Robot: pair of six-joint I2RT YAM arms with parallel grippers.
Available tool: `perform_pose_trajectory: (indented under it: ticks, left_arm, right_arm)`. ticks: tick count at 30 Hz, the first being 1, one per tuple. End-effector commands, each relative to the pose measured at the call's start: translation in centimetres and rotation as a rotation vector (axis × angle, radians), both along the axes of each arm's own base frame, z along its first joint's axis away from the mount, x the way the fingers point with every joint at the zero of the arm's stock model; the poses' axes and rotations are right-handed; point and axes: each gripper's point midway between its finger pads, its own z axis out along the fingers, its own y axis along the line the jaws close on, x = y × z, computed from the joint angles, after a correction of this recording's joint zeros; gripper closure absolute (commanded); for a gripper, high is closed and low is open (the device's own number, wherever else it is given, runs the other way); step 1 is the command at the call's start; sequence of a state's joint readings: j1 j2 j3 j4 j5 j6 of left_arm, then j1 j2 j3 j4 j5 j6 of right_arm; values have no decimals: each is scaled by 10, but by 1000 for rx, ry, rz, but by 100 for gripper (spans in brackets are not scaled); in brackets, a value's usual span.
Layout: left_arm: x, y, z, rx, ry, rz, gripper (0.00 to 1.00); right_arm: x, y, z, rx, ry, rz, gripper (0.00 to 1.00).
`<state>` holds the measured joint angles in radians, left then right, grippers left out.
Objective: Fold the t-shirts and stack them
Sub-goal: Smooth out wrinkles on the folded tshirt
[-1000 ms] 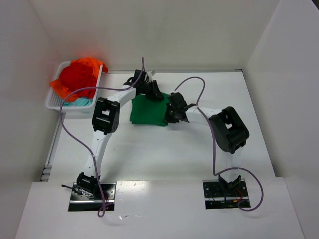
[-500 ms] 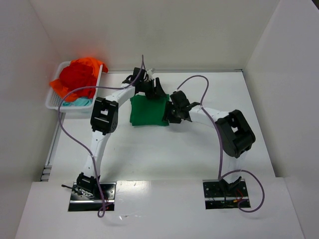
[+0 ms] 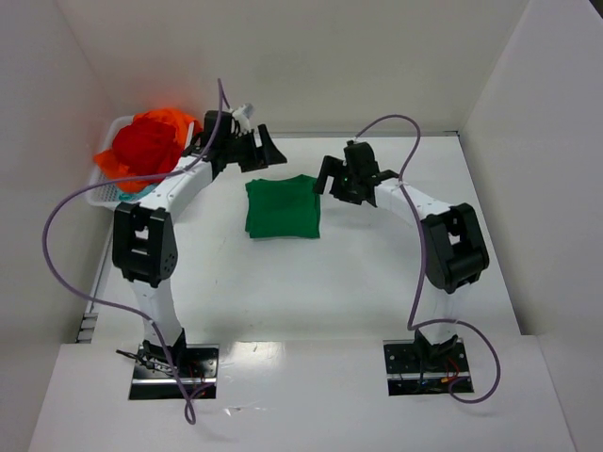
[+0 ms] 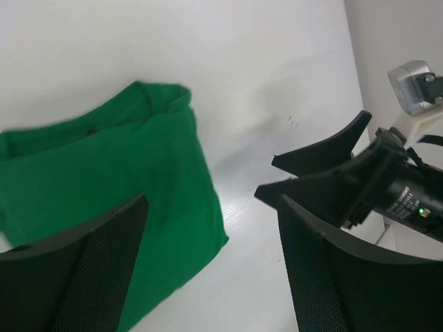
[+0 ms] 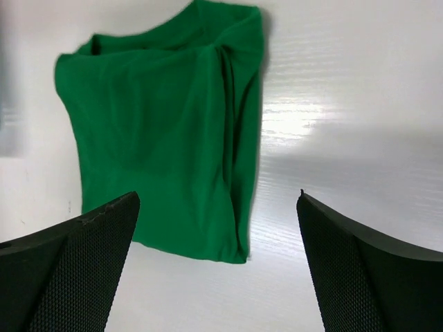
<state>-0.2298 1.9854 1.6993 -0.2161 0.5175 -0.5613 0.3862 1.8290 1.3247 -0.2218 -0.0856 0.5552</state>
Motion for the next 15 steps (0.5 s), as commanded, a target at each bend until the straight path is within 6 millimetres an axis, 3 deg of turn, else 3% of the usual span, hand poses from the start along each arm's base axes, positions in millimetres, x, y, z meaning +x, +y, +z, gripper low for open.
perform_pose_trajectory:
  ticks: [1,2,4,5,15]
  left_arm:
    - [-10,24,-12,31,13,107,17]
    - [-16,28,-4,36,-2,121,16]
    - [-25,39,-16,64,24,148,16]
    - [-28,42,-13,70,15,160,16]
    - [-58,50,-24,89,60,167,14]
  right_arm:
    - [5,15,-6,11,2,65,0]
    - [7,16,-12,7,12,66,0]
    - [9,18,-17,2,16,81,1]
    - [12,17,-23,-14,19,82,1]
    - [21,25,-39,-13,32,114,7]
